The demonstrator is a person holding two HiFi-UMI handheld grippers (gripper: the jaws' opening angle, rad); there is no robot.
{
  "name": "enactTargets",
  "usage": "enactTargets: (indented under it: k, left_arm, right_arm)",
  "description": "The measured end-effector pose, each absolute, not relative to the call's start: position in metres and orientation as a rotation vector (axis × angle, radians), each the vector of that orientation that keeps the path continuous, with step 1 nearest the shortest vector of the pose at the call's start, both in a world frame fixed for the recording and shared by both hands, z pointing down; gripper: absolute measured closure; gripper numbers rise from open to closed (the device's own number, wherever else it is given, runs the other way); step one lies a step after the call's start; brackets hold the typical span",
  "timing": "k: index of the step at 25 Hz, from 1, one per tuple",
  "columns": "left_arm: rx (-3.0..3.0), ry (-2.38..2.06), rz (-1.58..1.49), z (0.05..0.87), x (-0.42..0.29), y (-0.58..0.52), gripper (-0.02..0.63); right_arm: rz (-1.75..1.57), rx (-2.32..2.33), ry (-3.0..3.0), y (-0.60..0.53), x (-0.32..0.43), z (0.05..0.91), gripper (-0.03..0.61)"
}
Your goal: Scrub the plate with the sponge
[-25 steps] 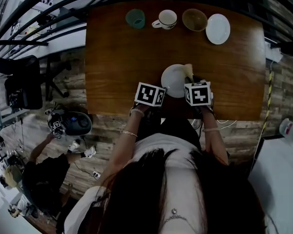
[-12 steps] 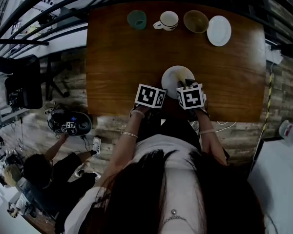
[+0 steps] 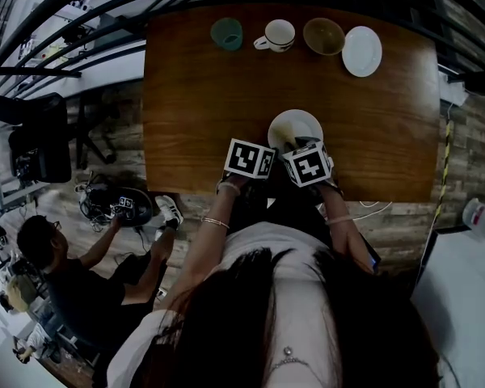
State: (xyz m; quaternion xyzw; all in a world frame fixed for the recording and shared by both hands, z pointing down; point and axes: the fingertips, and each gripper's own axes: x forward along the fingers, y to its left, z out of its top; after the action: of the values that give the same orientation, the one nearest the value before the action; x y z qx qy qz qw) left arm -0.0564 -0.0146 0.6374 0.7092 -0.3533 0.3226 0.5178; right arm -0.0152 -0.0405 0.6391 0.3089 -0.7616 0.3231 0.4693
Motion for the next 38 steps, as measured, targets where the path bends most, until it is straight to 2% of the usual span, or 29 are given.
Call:
enactTargets:
  k: [13,28,38]
  left_arm:
    - [1.690,-0.851,0.760,0.638,-0.056,-0.014,0.523]
    - [1.669,-0.842,0.744,0.638,-0.055,-0.014,0.523]
    - [1.661,-0.842,0.745,0.639,-0.055,-0.013,0.523]
  right_arm:
    - [0.836,1.025,-1.731,-0.064,0.070,0.628,0.477]
    - [0.886,0.732,-1.824,-0.017,-0.010,0.638,0.477]
    - [0.918,0.866,-1.775,-0.031,0.033,0.637,0.477]
